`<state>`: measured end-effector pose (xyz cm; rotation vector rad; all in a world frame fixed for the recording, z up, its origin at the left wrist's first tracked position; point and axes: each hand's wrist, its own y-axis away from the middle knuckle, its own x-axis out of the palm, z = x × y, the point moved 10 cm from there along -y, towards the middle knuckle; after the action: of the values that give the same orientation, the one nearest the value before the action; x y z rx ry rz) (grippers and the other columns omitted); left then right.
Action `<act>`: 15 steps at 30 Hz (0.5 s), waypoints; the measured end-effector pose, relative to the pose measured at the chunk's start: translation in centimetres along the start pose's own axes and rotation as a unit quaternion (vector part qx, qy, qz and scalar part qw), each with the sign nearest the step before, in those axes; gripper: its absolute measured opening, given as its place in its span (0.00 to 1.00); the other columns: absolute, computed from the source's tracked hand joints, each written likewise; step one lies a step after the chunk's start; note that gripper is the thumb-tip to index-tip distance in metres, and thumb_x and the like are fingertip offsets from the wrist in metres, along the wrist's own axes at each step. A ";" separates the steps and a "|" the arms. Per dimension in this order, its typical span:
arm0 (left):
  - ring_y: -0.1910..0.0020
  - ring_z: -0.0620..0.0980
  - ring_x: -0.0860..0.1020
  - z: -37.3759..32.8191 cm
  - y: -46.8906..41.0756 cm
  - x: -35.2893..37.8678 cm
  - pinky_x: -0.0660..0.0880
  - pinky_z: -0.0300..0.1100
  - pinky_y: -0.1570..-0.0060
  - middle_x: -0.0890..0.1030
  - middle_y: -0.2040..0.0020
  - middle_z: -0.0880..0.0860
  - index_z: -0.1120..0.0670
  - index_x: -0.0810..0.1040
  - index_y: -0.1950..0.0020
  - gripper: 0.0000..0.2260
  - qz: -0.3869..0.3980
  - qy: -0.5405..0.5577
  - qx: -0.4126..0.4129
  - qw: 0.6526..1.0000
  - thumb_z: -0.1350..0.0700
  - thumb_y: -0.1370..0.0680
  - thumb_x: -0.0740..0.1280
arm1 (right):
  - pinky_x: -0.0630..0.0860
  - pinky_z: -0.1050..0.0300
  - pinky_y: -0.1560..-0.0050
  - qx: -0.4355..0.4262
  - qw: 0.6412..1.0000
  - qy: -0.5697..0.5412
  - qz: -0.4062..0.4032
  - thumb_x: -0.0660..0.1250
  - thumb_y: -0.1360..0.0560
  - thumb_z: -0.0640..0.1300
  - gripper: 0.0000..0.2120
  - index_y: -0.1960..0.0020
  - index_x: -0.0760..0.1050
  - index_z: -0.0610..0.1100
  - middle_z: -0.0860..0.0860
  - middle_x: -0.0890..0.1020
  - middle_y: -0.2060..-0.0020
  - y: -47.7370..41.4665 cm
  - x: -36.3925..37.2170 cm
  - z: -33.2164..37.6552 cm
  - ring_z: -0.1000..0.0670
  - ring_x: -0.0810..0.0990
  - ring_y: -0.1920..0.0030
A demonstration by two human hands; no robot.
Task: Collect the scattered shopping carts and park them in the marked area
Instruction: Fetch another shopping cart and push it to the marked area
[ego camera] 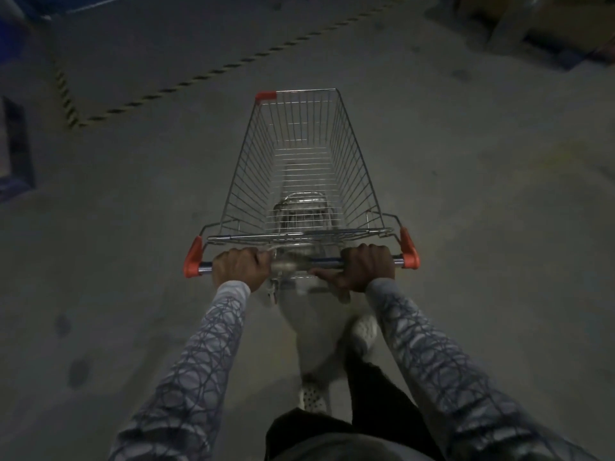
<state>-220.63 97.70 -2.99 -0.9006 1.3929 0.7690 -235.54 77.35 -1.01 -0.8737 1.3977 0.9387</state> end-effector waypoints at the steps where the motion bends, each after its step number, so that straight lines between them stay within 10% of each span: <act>1: 0.74 0.58 0.78 0.1 -1.8 0.5 0.65 0.42 0.67 0.79 0.74 0.58 0.57 0.78 0.72 0.24 0.000 -0.015 0.008 1.000 0.46 0.27 0.51 | 0.65 0.56 0.65 0.002 1.000 -0.001 -0.003 0.45 0.37 0.85 0.43 0.65 0.77 0.48 0.50 0.80 0.70 -1.7 0.0 -0.1 0.47 0.79 0.68; 15: 0.79 0.57 0.76 -2.7 -27.7 0.7 0.64 0.39 0.70 0.76 0.78 0.56 0.55 0.75 0.76 0.19 -0.048 -0.008 -0.025 0.998 0.48 0.30 0.54 | 0.67 0.56 0.64 -0.051 0.999 -0.001 0.012 0.43 0.37 0.85 0.45 0.59 0.80 0.49 0.48 0.82 0.65 -29.2 -1.2 -4.6 0.46 0.81 0.64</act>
<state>-197.57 82.20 -1.58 -0.9909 1.3118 0.7379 -210.58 61.53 -1.10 -0.9341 1.3716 1.0355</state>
